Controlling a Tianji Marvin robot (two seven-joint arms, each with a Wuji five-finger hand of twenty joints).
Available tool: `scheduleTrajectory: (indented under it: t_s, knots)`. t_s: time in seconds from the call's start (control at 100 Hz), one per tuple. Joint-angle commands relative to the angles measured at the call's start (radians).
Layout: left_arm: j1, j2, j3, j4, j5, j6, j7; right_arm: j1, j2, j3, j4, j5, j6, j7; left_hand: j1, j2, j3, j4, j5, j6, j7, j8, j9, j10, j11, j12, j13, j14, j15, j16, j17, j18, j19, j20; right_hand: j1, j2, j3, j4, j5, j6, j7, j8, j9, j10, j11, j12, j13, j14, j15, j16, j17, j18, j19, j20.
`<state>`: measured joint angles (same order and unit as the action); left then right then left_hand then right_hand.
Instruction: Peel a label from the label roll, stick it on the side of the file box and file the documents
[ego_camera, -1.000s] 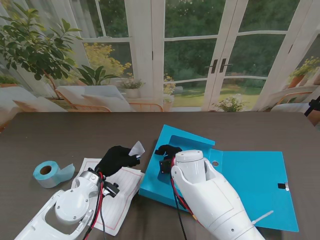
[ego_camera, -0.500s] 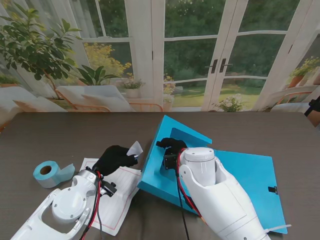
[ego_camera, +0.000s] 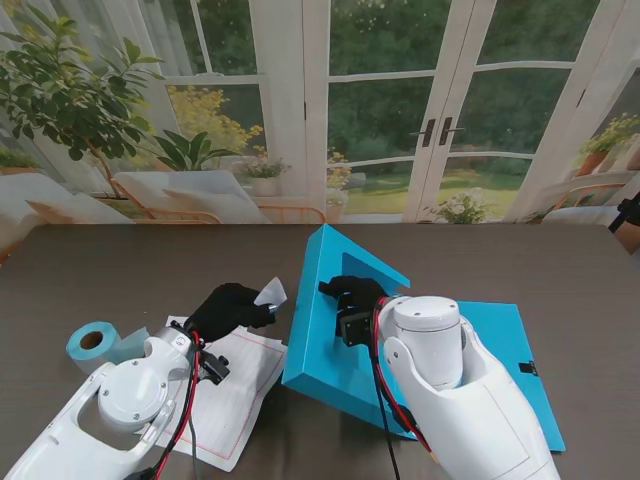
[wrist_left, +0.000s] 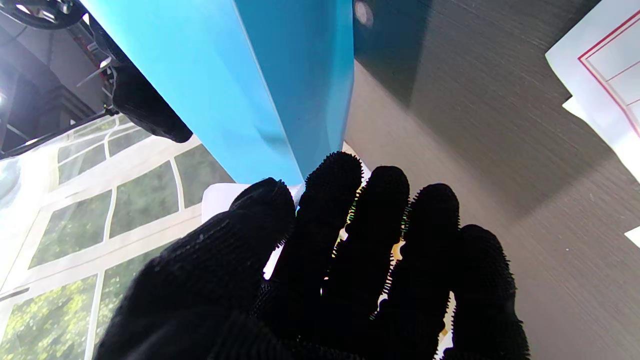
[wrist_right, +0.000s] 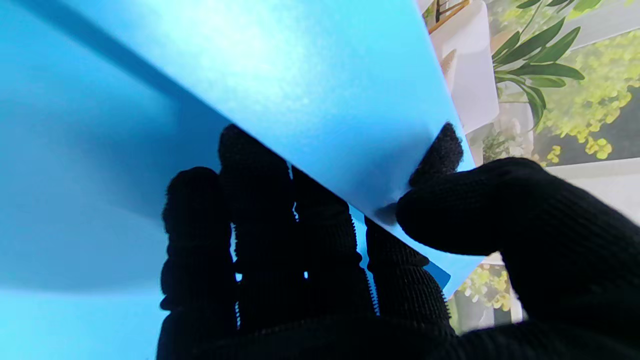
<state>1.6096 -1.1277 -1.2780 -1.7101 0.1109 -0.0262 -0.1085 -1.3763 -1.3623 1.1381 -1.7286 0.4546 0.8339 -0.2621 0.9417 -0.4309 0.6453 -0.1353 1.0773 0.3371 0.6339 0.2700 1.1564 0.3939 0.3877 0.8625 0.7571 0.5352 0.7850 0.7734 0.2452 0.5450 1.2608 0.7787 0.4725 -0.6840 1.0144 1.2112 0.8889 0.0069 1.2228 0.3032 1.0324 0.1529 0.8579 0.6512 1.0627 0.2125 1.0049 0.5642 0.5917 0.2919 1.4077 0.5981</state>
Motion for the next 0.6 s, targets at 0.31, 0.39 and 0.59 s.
scheduleTrajectory:
  t_s: [0.31,0.39,0.59]
  knots:
    - [-0.093,0.017,0.012,0.035,-0.016,0.025,-0.113,-0.055,0.05,0.021,-0.1,-0.034,0.005,0.124,0.02,0.015,0.001,-0.014,0.01,0.018,-0.003,0.009,0.023,0.006,0.0,0.01,0.026,0.081,0.045,0.012,-0.025,-0.056,0.018,-0.006,0.036,-0.041,0.018,0.035,0.042,-0.059,0.033,0.025,0.037,-0.022,-0.015,0.022,0.044,0.002,0.016,0.006,-0.092,-0.004,0.023,-0.013]
    - [-0.114,0.021,0.02,0.043,-0.022,0.028,-0.134,-0.064,0.061,0.022,-0.117,-0.043,0.005,0.149,0.019,0.015,-0.001,-0.014,0.01,0.018,-0.003,0.009,0.023,0.006,0.0,0.01,0.026,0.082,0.045,0.012,-0.025,-0.057,0.018,-0.005,0.037,-0.041,0.018,0.036,0.042,-0.059,0.033,0.025,0.037,-0.02,-0.016,0.022,0.043,0.005,0.015,0.006,-0.092,-0.004,0.024,-0.013]
    - [-0.159,0.028,0.042,0.062,-0.033,0.037,-0.179,-0.081,0.082,0.018,-0.148,-0.063,-0.004,0.195,0.019,0.019,-0.005,-0.013,0.01,0.015,-0.005,0.01,0.022,0.003,0.001,0.01,0.026,0.079,0.047,0.013,-0.024,-0.062,0.02,-0.004,0.037,-0.042,0.017,0.036,0.044,-0.058,0.031,0.027,0.039,-0.019,-0.018,0.023,0.045,0.004,0.016,0.006,-0.092,-0.003,0.024,-0.014]
